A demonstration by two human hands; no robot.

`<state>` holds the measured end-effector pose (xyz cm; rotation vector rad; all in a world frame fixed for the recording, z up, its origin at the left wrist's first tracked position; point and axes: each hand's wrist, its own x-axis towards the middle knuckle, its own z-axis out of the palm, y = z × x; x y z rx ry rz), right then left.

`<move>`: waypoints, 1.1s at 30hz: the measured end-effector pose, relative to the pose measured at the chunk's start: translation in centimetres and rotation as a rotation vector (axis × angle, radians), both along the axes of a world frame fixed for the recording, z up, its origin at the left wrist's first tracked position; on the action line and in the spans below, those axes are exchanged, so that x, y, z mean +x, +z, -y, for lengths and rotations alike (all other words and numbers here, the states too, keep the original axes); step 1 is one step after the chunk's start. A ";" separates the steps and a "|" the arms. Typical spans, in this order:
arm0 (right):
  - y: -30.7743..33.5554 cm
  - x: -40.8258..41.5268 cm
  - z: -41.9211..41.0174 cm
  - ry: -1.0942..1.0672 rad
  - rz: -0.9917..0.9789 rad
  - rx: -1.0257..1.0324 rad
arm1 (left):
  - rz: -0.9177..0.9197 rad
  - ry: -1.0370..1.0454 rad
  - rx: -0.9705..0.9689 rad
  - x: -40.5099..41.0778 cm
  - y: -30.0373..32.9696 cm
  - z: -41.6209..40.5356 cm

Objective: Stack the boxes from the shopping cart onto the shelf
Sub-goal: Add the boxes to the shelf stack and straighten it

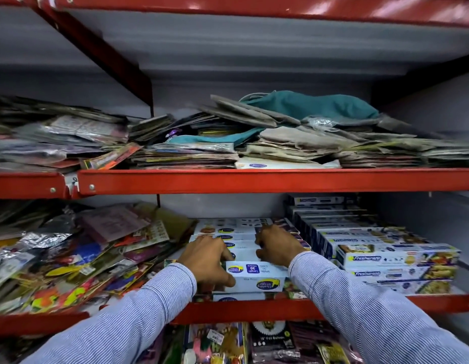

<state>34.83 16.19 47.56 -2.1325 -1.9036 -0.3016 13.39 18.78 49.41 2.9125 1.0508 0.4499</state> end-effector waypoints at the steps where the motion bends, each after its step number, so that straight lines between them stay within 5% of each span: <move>1: 0.2 0.1 0.0 0.000 -0.012 -0.011 | 0.007 0.002 -0.011 0.1 -0.1 -0.4; 10: 2.0 2.2 3.0 0.117 -0.151 -0.071 | 0.140 0.068 -0.090 1.7 -0.3 -2.4; 19: -1.3 1.6 5.6 0.084 -0.006 -0.095 | 0.186 0.091 0.193 3.3 -4.7 -2.3; 33: -2.7 2.8 5.1 0.104 -0.001 -0.039 | 0.206 0.015 0.156 3.2 -6.8 -3.6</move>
